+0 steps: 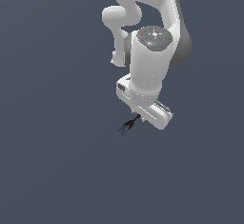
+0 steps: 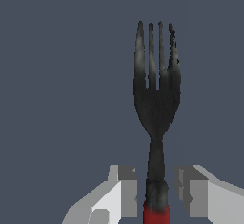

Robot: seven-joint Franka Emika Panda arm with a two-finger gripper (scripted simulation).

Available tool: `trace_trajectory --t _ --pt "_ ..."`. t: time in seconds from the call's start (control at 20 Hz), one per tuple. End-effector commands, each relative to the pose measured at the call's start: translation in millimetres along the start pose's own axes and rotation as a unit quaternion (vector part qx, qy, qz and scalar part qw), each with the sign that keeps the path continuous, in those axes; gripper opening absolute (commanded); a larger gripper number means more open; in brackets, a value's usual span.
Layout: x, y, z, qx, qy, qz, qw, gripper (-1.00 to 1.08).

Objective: Pick up the object and move it to a goal position.

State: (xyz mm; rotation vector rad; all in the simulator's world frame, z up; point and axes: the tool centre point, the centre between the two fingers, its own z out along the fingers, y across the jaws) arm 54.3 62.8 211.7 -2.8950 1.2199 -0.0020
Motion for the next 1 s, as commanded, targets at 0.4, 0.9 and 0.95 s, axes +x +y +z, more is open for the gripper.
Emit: trace_trajectory --t 0.4,0.9,0.95 --pt "5 4 -99 0.0 0.0 -0.001 1.0 -1.0" --pt "7 4 -130 0.0 -0.001 -0.002 1.0 -1.0" --pt "7 4 -130 0.0 -0.001 -0.002 1.0 -1.0"
